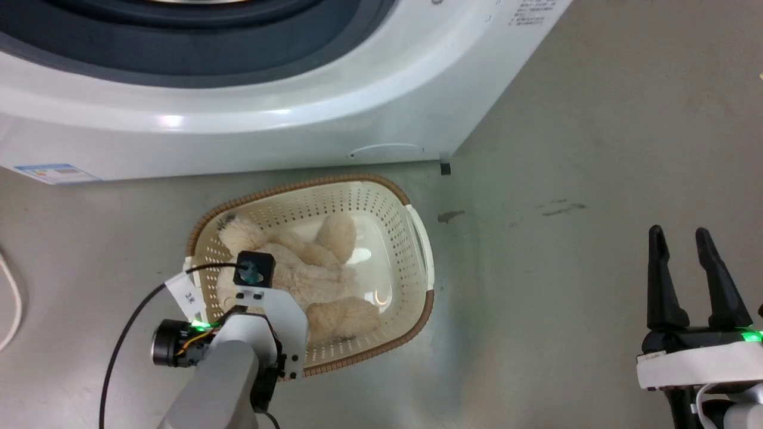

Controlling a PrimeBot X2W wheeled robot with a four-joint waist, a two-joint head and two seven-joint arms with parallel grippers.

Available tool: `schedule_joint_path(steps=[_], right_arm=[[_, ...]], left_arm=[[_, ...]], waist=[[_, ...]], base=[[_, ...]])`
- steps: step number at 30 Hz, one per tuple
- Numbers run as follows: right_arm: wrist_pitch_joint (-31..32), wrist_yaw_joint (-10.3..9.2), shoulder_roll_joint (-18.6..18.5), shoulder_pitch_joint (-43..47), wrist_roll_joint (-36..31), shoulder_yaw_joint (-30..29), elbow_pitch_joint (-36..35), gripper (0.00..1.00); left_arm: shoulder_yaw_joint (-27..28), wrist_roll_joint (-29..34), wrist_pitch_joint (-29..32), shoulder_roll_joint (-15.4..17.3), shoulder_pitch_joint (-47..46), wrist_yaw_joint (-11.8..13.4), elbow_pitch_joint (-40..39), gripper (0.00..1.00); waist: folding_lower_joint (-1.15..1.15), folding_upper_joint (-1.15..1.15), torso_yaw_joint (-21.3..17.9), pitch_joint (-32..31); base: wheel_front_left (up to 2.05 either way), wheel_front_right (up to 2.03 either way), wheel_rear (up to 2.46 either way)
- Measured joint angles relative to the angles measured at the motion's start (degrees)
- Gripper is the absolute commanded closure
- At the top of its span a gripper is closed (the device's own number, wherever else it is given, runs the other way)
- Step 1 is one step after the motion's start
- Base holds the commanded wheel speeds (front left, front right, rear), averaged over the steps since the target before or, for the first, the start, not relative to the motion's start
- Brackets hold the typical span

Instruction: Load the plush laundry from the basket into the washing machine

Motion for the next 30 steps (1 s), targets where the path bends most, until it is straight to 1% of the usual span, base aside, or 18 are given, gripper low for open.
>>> schedule_joint_path(steps=[6,14,18,24,25,26,27,30], right_arm=[[-0.74,0.00,0.00,-0.10,1.37,-0.36,-0.93,0.00],[-1.70,0.00,0.00,-0.96,3.43,-0.45,-1.69,0.00],[-2.22,0.00,0.00,-1.37,4.74,-0.64,-2.31,0.00],[-2.92,0.00,0.00,-1.44,6.24,-1.03,-2.55,0.00],[-3.20,0.00,0.00,-1.94,7.01,-1.43,-2.67,0.00],[-3.24,0.00,0.00,-2.05,7.30,-1.57,-2.70,0.00],[-3.41,0.00,0.00,-2.09,7.51,-1.67,-2.71,0.00],[-4.08,0.00,0.00,-2.68,8.70,-2.02,-2.66,0.00]], left_arm=[[-2.08,-0.26,3.99,1.83,-2.11,1.87,2.03,0.00],[-4.77,-1.40,9.42,4.31,-3.98,3.64,2.92,0.00],[-5.63,-2.74,9.94,4.66,-4.82,4.17,2.15,0.00],[-7.78,-3.39,12.84,6.09,-6.37,4.97,2.37,0.00],[-8.73,-3.92,14.04,6.54,-6.98,5.39,2.57,0.05],[-9.01,-4.26,14.04,6.58,-7.23,5.68,2.52,0.55],[-9.27,-4.45,14.04,6.65,-7.49,5.81,2.48,1.00],[-10.34,-6.28,14.84,7.38,-8.87,5.81,2.65,1.00]], waist=[[0.00,0.00,-0.69,2.96],[0.00,0.00,-1.62,6.49],[0.00,0.00,-2.12,8.46],[0.00,0.00,-3.09,11.36],[0.00,0.00,-3.70,12.61],[0.00,0.00,-3.87,13.00],[0.00,0.00,-4.01,13.39],[0.00,0.00,-4.61,15.10]], base=[[0.00,0.00,0.00],[0.00,0.00,0.00],[0.00,0.00,0.00],[0.00,0.00,0.00],[0.00,0.00,0.00],[0.00,0.00,0.00],[0.00,0.00,0.00],[0.00,0.00,0.00]])
